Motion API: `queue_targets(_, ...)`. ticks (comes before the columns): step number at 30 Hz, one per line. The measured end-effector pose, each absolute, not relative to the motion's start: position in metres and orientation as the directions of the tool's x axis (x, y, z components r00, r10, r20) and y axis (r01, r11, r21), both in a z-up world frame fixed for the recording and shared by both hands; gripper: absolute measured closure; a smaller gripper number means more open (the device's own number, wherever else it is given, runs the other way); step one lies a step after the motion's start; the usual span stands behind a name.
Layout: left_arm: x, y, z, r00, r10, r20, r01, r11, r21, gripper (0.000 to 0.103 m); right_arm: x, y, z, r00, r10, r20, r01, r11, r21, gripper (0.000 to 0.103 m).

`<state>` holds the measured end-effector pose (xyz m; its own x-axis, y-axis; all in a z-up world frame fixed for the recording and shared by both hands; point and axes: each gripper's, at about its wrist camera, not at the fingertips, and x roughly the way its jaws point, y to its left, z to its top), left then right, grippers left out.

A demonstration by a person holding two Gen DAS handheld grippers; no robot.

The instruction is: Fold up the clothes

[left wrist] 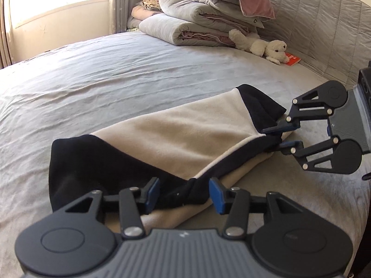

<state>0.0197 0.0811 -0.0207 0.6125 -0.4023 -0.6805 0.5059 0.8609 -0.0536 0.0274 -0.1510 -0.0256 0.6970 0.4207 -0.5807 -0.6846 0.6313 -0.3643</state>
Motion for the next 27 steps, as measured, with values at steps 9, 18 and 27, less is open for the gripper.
queue_targets(9, 0.026, 0.11, -0.005, 0.705, -0.199, -0.68, 0.24, 0.97, -0.035, 0.052, 0.042, -0.177, -0.02, 0.664, 0.42, -0.619, -0.66, 0.718, -0.221, 0.057)
queue_targets(18, 0.039, 0.144, -0.007, 0.687, -0.067, -0.724, -0.055, 0.988, -0.144, 0.053, 0.082, -0.234, -0.023, 0.678, 0.287, -0.677, -0.326, 0.942, 0.073, 0.057)
queue_targets(27, 0.051, 0.139, -0.031, 0.614, 0.049, -0.788, -0.166, 0.984, -0.068, 0.064, 0.082, -0.233, -0.026, 0.663, 0.281, -0.694, -0.292, 0.951, 0.106, 0.092)
